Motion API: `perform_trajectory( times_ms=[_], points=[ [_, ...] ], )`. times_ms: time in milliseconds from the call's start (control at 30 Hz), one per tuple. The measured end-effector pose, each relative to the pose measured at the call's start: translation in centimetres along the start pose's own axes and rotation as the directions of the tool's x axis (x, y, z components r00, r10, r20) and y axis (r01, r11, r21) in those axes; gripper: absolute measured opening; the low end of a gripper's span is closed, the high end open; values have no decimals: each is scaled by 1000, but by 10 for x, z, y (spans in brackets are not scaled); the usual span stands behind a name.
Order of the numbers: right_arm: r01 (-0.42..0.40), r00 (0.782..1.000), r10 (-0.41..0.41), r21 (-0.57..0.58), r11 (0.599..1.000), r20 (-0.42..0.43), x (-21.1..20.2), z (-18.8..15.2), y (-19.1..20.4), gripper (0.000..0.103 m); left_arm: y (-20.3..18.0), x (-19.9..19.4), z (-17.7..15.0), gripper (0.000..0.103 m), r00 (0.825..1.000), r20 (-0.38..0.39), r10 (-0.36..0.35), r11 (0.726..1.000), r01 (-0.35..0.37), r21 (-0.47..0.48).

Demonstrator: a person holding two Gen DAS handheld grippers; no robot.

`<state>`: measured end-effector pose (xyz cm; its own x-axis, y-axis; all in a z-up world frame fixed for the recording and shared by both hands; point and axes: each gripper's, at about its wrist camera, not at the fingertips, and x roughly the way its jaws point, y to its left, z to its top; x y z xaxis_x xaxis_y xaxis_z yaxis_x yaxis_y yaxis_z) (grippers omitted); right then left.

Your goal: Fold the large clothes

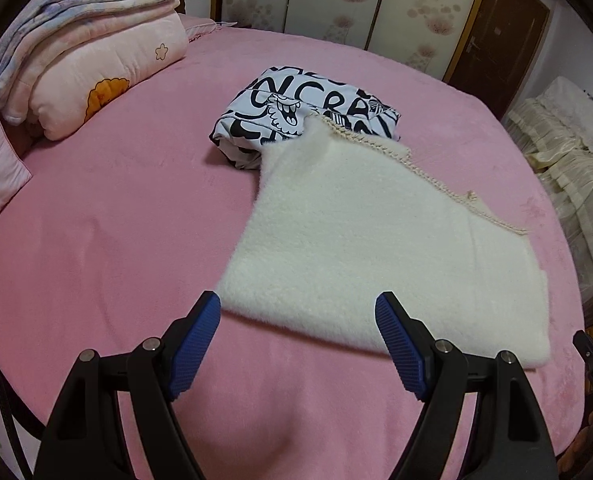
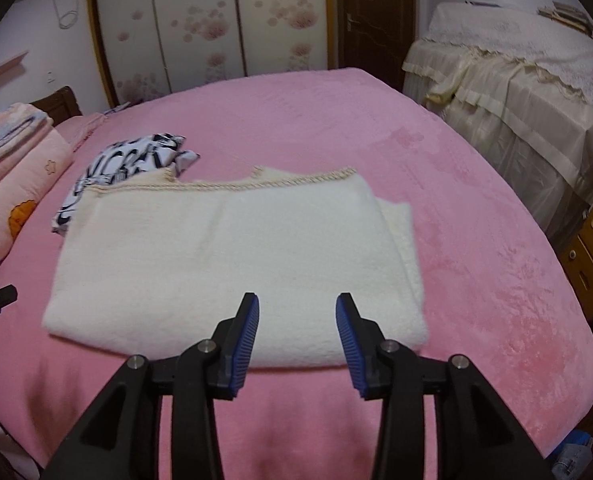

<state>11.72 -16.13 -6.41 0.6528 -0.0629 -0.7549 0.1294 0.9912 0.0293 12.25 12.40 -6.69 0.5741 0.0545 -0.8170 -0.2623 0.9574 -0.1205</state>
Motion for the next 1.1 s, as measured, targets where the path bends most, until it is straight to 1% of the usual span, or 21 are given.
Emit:
perform_trajectory(
  times_ms=[100,200,300,367,433,600,667,700,833,867,900,1000,1100],
  points=[
    [-17,999,18,-22,1000,37,-15,-2,14,43,5,-8,-9,78,999,1,-39,999,39,-11],
    [-40,997,42,-44,998,63,-24,-7,29,43,9,-7,-19,79,997,-10,-81,996,81,-20],
    [-56,994,62,-71,996,92,-27,-14,42,43,12,0,-30,79,989,-27,-148,988,147,-36],
    [-53,990,63,-90,995,123,-26,-19,52,43,14,9,-41,79,979,-37,-200,979,198,-54],
    [-56,989,69,-96,994,134,-24,-24,60,43,15,22,-50,79,968,-52,-244,968,240,-75],
    [-101,989,111,-102,990,100,-2,-34,77,43,19,69,-68,78,930,-97,-355,929,339,-148],
    [-119,988,128,-102,988,84,8,-37,81,43,21,90,-72,78,918,-100,-383,915,362,-178],
    [-124,988,132,-102,987,78,13,-38,83,43,23,98,-72,78,916,-101,-389,911,366,-192],
    [-136,988,143,-101,986,60,31,-42,86,43,31,136,-70,78,899,-86,-428,880,394,-264],
    [-135,988,141,-102,986,54,37,-42,87,43,34,145,-68,78,892,-69,-447,866,412,-284],
    [-132,989,138,-101,986,53,41,-42,87,43,35,150,-65,78,889,-51,-455,858,423,-289],
    [-124,991,129,-102,987,45,55,-40,88,43,33,163,-53,78,886,12,-463,852,449,-270],
    [-118,992,122,-102,988,34,70,-38,90,43,30,179,-38,78,884,49,-466,845,460,-272]
  ],
)
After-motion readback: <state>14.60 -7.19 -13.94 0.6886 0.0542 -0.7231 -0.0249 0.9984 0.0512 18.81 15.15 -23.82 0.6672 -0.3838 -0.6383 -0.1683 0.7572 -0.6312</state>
